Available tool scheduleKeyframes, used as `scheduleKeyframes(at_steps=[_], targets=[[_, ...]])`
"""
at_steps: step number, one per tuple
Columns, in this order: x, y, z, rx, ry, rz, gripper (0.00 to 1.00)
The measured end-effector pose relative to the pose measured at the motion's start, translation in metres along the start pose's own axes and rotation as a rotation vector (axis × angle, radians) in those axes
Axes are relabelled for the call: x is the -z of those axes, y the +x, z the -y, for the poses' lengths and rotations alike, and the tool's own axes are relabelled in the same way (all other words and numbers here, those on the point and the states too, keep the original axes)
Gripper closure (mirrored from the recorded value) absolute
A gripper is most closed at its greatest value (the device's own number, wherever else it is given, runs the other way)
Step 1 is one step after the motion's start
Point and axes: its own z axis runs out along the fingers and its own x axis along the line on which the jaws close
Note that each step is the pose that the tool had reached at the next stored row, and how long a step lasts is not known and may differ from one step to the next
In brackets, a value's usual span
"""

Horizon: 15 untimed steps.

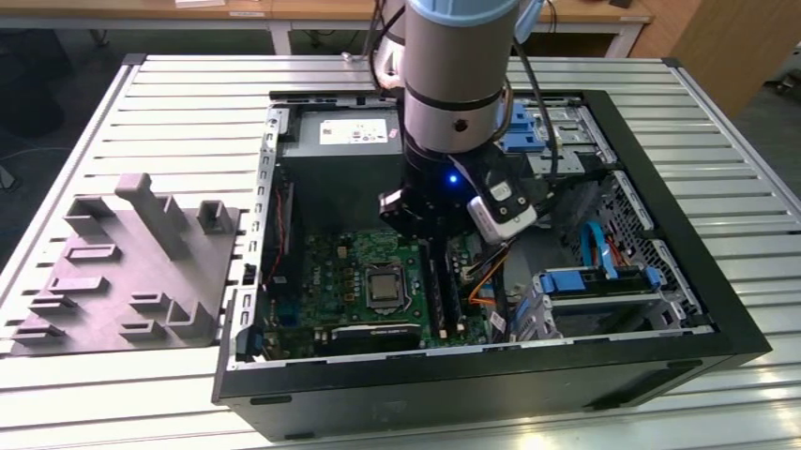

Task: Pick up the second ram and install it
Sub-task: 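Insert the second ram into the second slot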

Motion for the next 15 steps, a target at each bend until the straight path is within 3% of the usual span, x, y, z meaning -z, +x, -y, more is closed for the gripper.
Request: scheduleKeyframes(at_steps=[5,10,12,15], targets=[[-0.0035,0.0004,0.0066,0.000,-0.0018,0.0000,0.81],[-0.0105,0.0009,0.0101,-0.001,-0.0089,0.0000,0.81],[-0.0109,0.0009,0.0104,-0.001,-0.0157,0.0000,0.81],[-0.0115,0.0007,0.0108,-0.001,-0.0178,0.0002,0.81]])
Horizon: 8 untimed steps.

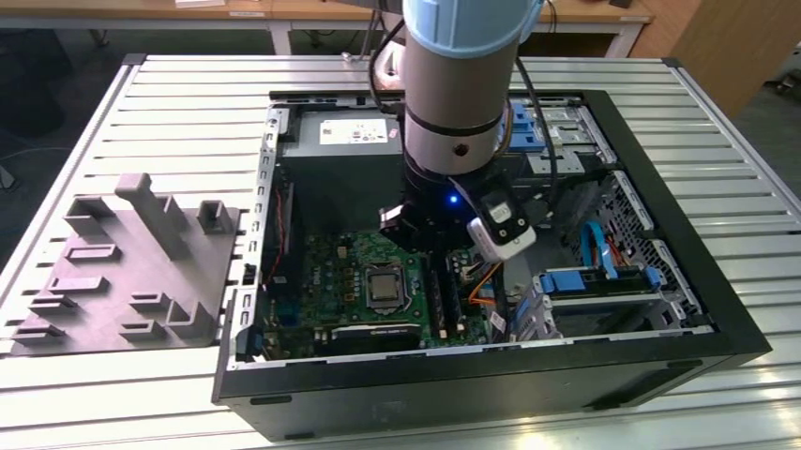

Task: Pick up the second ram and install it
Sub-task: 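Insert the second ram into the second slot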

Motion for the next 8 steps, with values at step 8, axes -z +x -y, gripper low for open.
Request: scheduleKeyframes(at_steps=[8], targets=[[-0.0064,-0.0010,0.0012,0.000,0.0003,-0.0002,0.81]])
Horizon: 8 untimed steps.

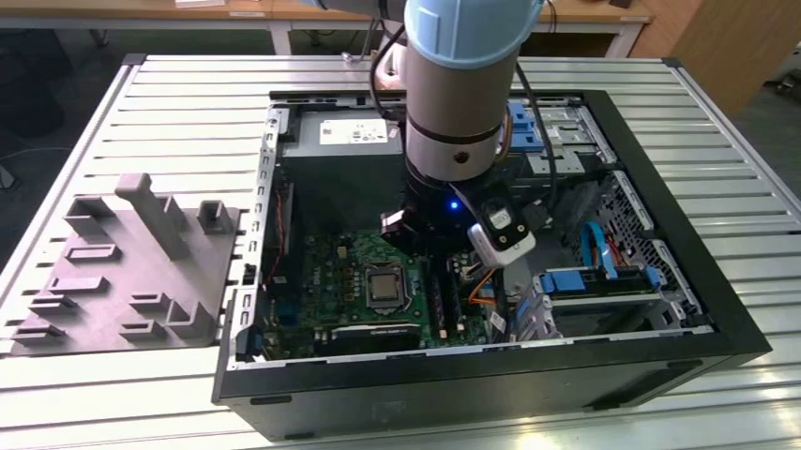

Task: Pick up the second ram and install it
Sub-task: 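Insert the second ram into the second slot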

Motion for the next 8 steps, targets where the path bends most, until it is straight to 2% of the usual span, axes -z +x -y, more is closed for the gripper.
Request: scheduleKeyframes(at_steps=[8], targets=[[-0.0058,0.0002,-0.0002,0.000,-0.0001,0.0001,0.81]])
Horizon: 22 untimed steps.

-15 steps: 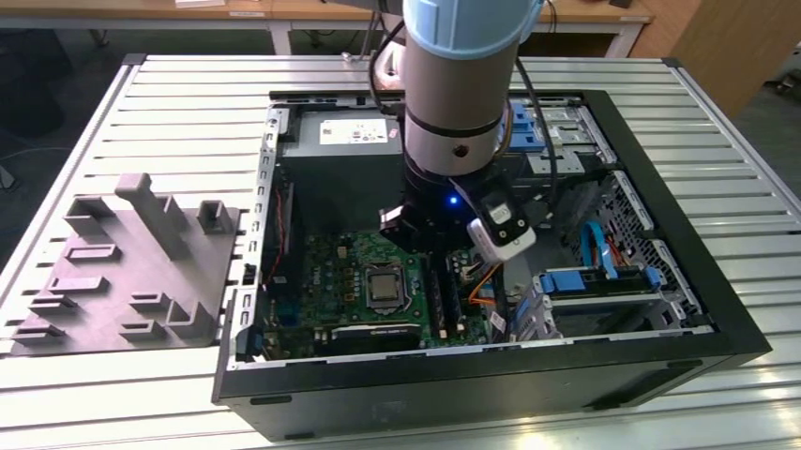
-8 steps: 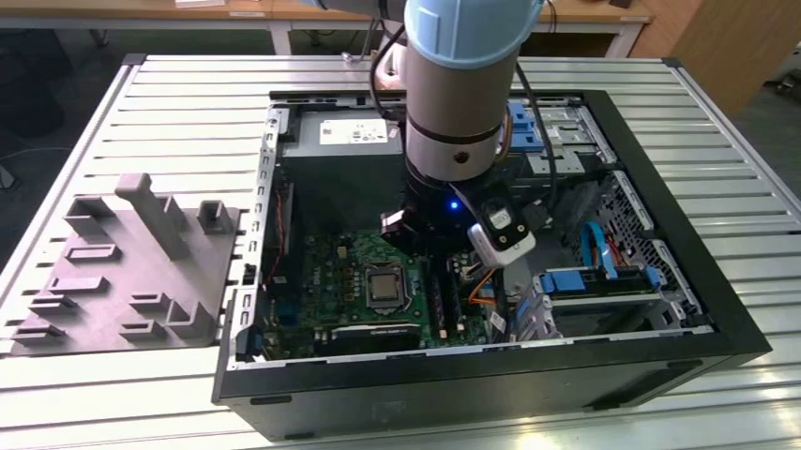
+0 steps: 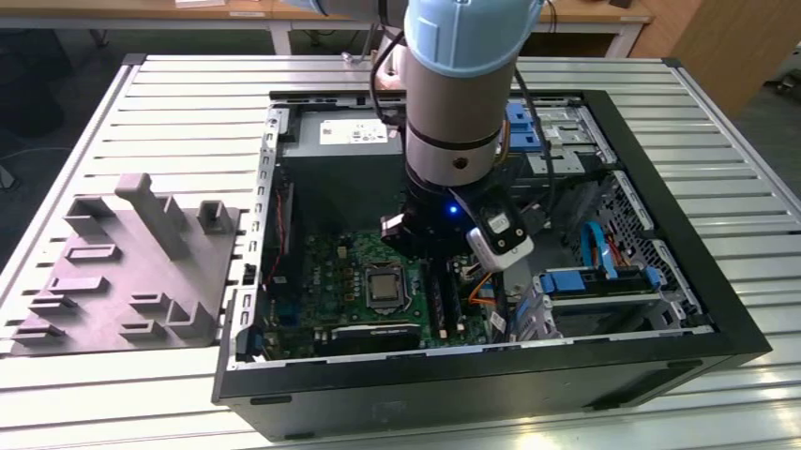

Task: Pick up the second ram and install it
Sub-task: 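Insert the second ram into the second slot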

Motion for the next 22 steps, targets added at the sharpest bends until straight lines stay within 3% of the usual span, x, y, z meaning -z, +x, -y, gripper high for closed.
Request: scheduleKeyframes(at_steps=[6,15,17,22], targets=[[-0.0057,0.0003,-0.0001,0.000,-0.0001,0.0000,0.81],[-0.0063,0.0003,-0.0001,0.000,0.0001,0.0000,0.81],[-0.0064,0.0003,-0.0001,0.000,0.0002,-0.0001,0.89],[-0.0067,0.0004,-0.0001,0.000,0.0001,-0.0001,0.89]])
